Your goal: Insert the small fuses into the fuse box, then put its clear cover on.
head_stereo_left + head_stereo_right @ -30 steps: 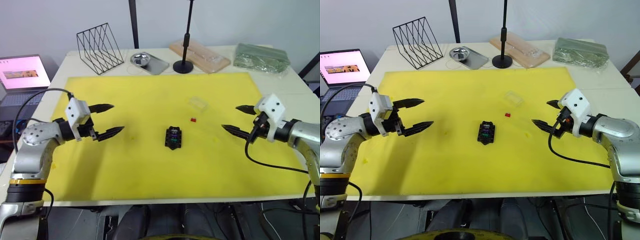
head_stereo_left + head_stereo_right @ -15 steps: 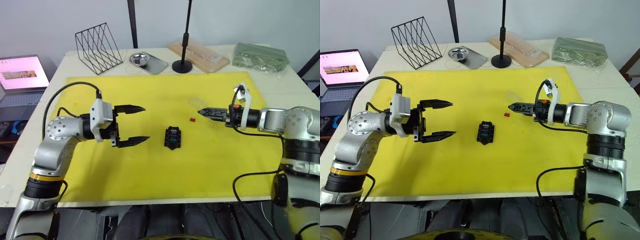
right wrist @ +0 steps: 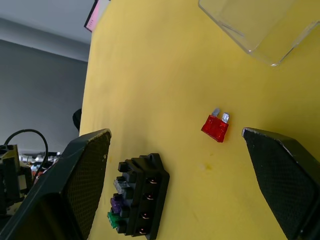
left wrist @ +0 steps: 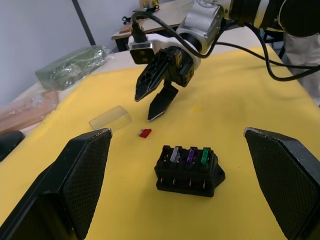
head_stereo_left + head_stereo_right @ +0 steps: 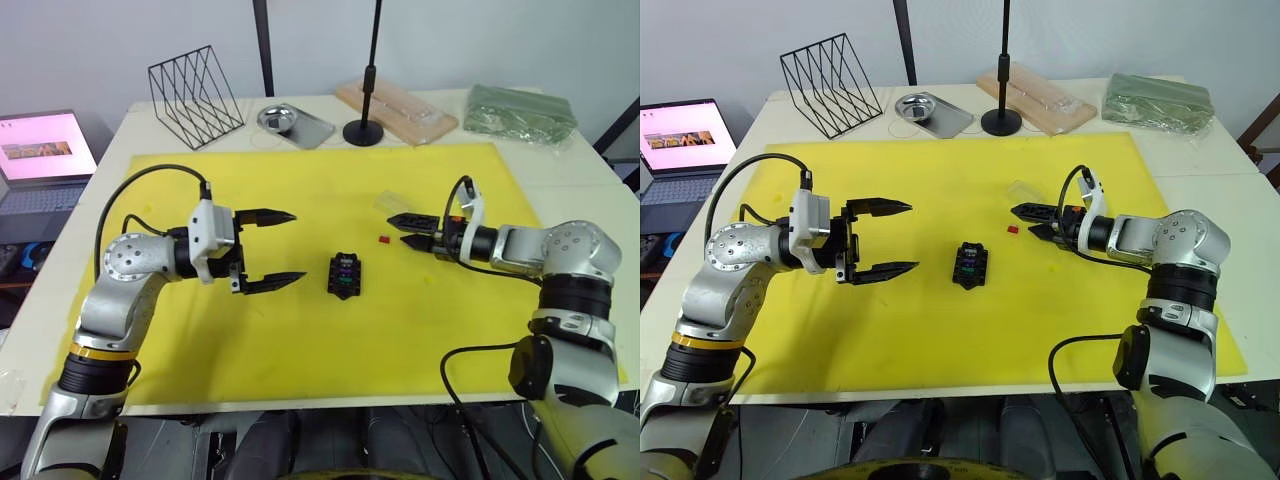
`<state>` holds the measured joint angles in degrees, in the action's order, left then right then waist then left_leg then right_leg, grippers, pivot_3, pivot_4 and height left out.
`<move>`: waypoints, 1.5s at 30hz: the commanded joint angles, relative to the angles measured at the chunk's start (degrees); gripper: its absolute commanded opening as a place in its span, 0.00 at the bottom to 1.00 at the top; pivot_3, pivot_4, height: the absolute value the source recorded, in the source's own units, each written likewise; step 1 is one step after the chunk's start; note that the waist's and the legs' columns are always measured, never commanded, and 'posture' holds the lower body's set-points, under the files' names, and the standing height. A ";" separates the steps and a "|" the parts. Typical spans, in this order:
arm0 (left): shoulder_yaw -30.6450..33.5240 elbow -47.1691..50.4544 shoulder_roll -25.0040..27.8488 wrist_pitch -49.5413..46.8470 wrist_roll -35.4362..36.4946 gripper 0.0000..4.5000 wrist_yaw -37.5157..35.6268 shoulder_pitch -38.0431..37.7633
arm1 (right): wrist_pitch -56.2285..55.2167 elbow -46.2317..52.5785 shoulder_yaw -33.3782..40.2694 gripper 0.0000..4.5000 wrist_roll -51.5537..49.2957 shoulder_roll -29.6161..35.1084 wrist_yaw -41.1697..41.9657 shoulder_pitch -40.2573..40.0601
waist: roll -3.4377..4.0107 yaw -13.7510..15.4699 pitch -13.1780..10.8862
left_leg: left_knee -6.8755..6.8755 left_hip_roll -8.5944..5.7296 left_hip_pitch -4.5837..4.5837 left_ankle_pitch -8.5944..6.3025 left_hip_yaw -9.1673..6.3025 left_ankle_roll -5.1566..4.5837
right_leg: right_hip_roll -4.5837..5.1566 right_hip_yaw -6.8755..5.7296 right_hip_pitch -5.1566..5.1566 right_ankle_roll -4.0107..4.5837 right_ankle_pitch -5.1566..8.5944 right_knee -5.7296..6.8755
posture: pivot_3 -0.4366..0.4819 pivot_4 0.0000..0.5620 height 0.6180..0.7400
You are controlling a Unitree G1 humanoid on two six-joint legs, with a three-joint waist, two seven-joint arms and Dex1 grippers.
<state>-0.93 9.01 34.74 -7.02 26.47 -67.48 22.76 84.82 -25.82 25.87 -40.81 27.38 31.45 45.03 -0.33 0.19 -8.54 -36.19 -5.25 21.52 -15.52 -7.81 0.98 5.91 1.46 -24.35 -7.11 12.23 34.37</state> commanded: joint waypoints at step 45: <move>-0.43 -3.82 -0.72 4.14 -0.95 1.00 -3.07 1.34 | -6.58 -5.92 -0.86 0.45 1.55 -2.89 -3.76 1.17 | 0.01 -1.02 0.01 | -0.02 0.00 -0.02 0.00 -0.01 0.00 | -0.01 0.00 -0.01 0.00 0.00 0.07 | 0.48 0.27 1.00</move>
<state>-1.54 4.64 34.12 -4.01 25.45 -70.39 23.92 79.68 -30.86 24.36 -40.08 23.65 28.41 44.94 -0.32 -0.83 -8.53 -36.21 -5.25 21.50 -15.52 -7.82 0.98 5.90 1.46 -24.37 -7.11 12.23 34.45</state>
